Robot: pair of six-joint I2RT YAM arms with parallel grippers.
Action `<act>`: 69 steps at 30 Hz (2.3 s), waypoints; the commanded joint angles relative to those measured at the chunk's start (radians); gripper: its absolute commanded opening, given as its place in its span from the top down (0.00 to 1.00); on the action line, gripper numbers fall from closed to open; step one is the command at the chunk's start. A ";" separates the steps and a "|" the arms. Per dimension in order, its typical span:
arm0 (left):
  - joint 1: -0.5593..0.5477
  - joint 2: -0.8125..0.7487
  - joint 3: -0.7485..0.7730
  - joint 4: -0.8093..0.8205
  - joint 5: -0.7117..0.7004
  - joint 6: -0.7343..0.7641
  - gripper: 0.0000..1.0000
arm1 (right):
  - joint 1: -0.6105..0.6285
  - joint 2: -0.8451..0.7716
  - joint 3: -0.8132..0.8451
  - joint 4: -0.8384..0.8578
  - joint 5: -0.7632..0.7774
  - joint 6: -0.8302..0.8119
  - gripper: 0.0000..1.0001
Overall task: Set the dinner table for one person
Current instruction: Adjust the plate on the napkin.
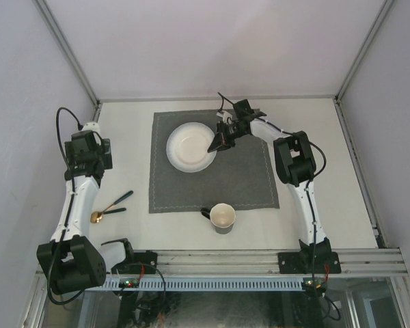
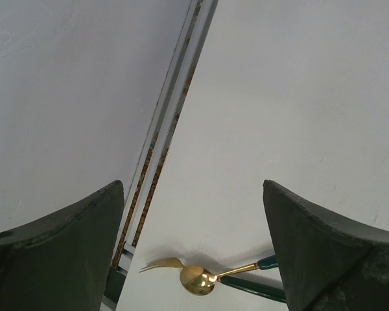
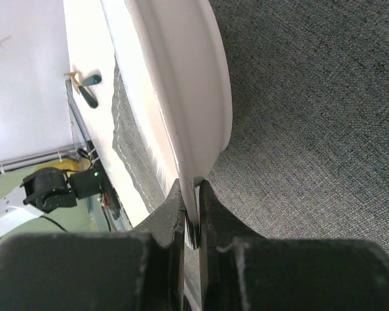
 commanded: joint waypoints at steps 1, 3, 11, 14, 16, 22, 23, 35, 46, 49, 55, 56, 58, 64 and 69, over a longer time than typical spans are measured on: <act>0.004 -0.043 -0.032 0.019 0.004 0.018 0.09 | -0.017 -0.024 0.010 0.186 0.064 0.071 1.00; 0.003 -0.047 -0.035 0.018 0.003 0.020 0.09 | -0.017 -0.020 0.012 0.206 0.067 0.090 1.00; 0.004 -0.046 -0.033 0.013 0.012 0.013 0.09 | 0.005 0.001 0.069 0.261 -0.003 0.176 1.00; 0.003 -0.046 -0.032 0.012 0.014 0.011 0.09 | 0.014 -0.003 0.072 0.286 -0.036 0.205 1.00; 0.004 -0.047 -0.034 0.010 0.012 0.012 0.09 | 0.019 -0.014 0.055 0.308 -0.059 0.224 1.00; 0.004 -0.044 -0.038 0.012 0.011 0.012 0.09 | 0.011 -0.050 -0.034 0.430 -0.135 0.334 1.00; 0.004 -0.043 -0.038 0.012 0.011 0.012 0.09 | 0.009 -0.060 -0.051 0.452 -0.147 0.352 1.00; 0.004 -0.040 -0.038 0.013 0.015 0.007 0.09 | -0.020 -0.155 -0.173 0.520 -0.206 0.395 1.00; 0.004 -0.048 -0.038 0.009 0.015 0.008 0.09 | -0.019 -0.171 -0.186 0.357 -0.193 0.239 1.00; 0.003 -0.049 -0.038 0.008 0.015 0.007 0.09 | -0.034 -0.175 -0.221 0.407 -0.209 0.281 1.00; 0.004 -0.050 -0.038 0.007 0.013 0.013 0.09 | -0.086 -0.185 -0.261 0.397 -0.220 0.266 1.00; 0.004 -0.049 -0.038 0.007 0.015 0.013 0.09 | -0.096 -0.188 -0.265 0.397 -0.221 0.267 1.00; 0.004 -0.044 -0.037 0.007 0.017 0.010 0.09 | -0.115 -0.193 -0.270 0.401 -0.223 0.267 1.00; 0.004 -0.035 -0.034 0.008 0.020 0.007 0.09 | -0.162 -0.205 -0.274 0.444 -0.235 0.302 1.00; 0.004 -0.033 -0.035 0.008 0.020 0.007 0.09 | -0.184 -0.196 -0.269 0.473 -0.234 0.320 1.00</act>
